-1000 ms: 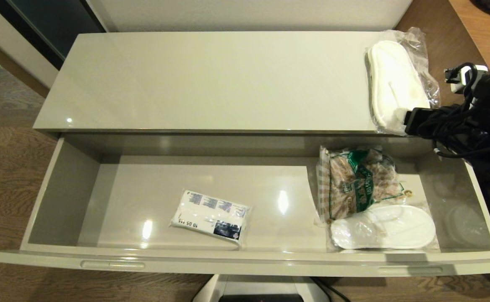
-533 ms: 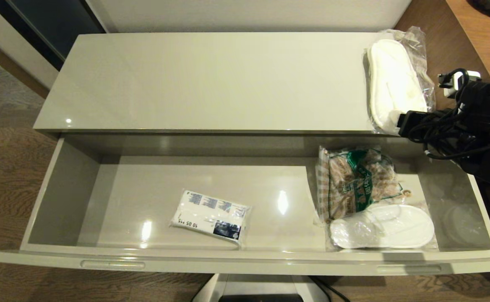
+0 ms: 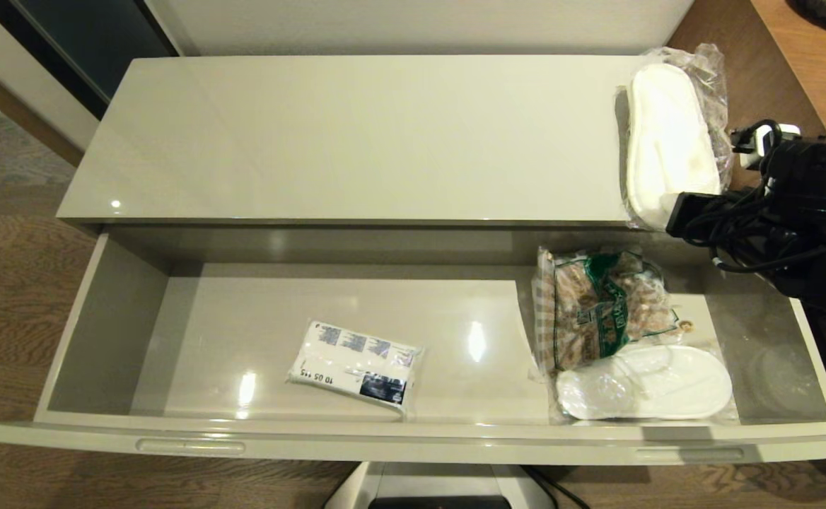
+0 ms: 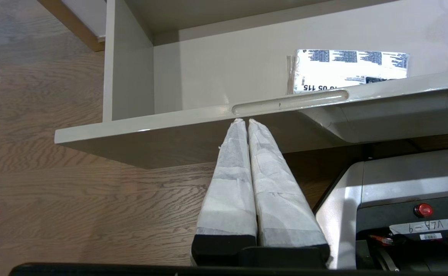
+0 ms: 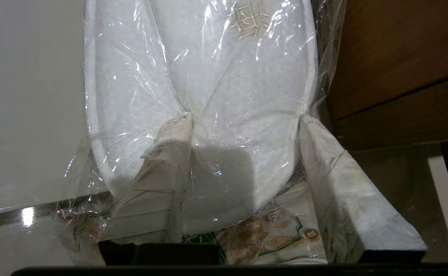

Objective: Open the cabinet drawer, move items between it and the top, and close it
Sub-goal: Pick up the disposable slippers on the table

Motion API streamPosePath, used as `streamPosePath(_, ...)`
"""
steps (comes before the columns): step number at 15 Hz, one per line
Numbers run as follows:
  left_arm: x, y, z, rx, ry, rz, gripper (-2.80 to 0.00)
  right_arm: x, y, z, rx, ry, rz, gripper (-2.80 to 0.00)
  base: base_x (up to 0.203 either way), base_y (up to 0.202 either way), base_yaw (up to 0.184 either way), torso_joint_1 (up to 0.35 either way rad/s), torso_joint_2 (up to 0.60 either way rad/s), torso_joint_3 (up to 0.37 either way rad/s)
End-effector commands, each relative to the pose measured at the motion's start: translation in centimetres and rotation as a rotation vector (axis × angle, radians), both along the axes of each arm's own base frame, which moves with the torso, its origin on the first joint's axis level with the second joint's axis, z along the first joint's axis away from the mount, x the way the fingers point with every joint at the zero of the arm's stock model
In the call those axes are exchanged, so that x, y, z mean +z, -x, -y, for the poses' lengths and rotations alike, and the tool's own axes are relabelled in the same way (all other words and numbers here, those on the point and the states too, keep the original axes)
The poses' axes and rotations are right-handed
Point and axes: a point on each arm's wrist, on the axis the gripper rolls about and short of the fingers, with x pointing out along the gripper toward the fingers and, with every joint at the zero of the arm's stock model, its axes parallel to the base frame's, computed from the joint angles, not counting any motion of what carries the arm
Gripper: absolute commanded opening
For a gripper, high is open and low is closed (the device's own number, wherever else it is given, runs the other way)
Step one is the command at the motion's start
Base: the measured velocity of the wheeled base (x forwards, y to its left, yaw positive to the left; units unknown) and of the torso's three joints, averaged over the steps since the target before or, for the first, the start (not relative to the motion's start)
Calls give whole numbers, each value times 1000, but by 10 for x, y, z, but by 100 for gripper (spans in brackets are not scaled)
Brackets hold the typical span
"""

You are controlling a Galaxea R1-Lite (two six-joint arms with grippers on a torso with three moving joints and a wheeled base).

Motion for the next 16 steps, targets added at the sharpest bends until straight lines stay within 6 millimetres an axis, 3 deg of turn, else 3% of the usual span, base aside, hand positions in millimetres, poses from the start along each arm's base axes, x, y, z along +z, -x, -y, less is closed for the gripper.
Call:
streamPosePath(1,0,0,0,-1,-1,-1,-280,9,4,-2,5,-28,-1,-280,0,0,0,0,0,0)
streamPosePath(6,0,0,0,-1,-1,-1,-280,33,20,-3,59,-230,-105,-280,0,0,0,0,0,0)
streamPosePath(16,0,0,0,-1,-1,-1,-280,43,23,-3,61,-238,-100,-280,0,0,0,0,0,0)
